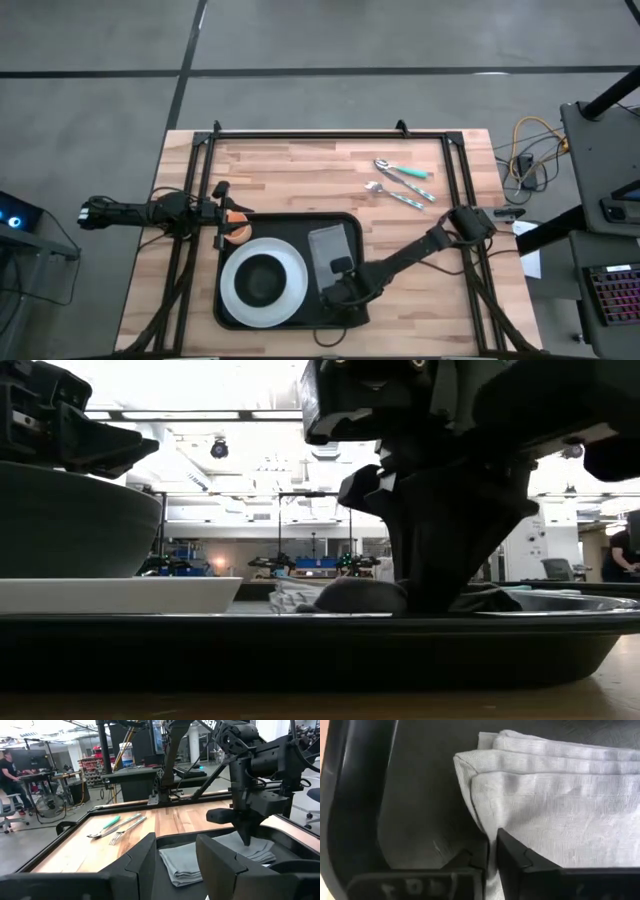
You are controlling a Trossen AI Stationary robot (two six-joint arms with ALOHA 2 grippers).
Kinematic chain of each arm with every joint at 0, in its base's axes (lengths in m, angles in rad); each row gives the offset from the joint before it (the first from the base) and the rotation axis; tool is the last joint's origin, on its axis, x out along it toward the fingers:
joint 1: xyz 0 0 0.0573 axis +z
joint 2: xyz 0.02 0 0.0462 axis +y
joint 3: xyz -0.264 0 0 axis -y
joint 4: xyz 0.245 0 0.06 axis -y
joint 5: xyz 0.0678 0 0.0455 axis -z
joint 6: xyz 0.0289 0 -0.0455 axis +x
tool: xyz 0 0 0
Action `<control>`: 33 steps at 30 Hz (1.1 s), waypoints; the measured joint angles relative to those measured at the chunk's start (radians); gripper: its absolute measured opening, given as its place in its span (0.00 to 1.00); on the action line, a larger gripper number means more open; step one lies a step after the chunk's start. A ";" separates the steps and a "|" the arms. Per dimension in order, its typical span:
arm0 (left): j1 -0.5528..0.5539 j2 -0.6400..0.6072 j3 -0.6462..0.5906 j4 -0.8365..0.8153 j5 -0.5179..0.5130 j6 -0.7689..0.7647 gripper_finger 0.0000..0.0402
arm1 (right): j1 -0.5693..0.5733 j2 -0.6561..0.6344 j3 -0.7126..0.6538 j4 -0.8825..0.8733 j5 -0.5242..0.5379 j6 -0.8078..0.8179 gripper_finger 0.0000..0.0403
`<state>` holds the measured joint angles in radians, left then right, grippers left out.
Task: Set up tray
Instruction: Put the gray napkin on the black tray to the right of the white plate
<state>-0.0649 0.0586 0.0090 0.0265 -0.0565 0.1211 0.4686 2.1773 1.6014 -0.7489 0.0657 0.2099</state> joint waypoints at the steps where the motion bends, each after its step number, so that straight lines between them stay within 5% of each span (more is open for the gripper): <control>1: 0.000 0.000 0.000 0.000 0.000 0.000 0.30 | -0.004 0.000 0.005 -0.003 -0.016 0.015 0.04; 20: 0.000 0.000 0.000 0.000 0.000 0.000 0.30 | -0.044 0.001 0.070 0.008 -0.223 0.129 0.03; 33: 0.000 0.000 0.000 0.000 0.000 0.001 0.30 | -0.055 0.001 0.064 0.075 -0.244 0.189 0.03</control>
<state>-0.0649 0.0586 0.0090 0.0265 -0.0566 0.1217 0.4137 2.1784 1.6653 -0.6743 -0.1778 0.3989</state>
